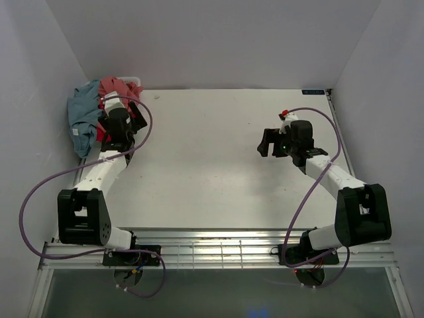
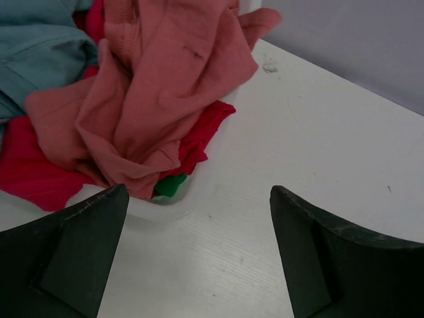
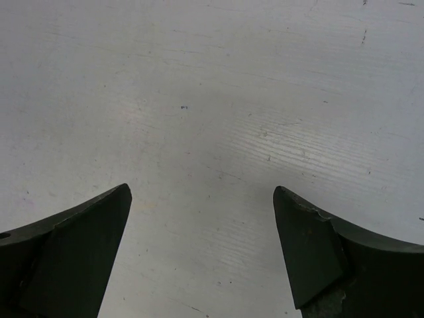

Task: Fold and stack the t-shirts
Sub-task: Grab the tshirt from the pile

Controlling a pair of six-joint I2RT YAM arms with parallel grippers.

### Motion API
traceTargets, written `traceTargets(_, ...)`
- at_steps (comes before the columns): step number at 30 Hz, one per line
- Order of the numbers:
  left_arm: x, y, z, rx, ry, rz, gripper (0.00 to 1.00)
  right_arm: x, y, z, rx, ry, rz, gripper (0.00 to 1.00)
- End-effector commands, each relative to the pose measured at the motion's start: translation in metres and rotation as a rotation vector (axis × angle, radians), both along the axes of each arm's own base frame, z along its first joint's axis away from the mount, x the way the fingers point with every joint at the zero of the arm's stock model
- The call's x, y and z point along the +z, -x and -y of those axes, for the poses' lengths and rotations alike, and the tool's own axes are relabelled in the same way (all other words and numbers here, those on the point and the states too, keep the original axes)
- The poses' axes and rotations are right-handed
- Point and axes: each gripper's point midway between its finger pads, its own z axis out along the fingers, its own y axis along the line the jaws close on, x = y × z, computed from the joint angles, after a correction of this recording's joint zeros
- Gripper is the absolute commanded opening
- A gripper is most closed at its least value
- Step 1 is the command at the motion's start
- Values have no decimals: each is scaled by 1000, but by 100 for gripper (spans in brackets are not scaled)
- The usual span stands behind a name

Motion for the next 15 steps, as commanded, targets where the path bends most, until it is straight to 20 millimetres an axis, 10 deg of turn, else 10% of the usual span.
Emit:
traceTargets(1,24,-9,-33,121,-52,48,96,17,-5,-9,29,-38,64,93)
traceTargets(15,-24,-39,-78,275,-81,-113,83,3,-7,-5,13,-15,25,94)
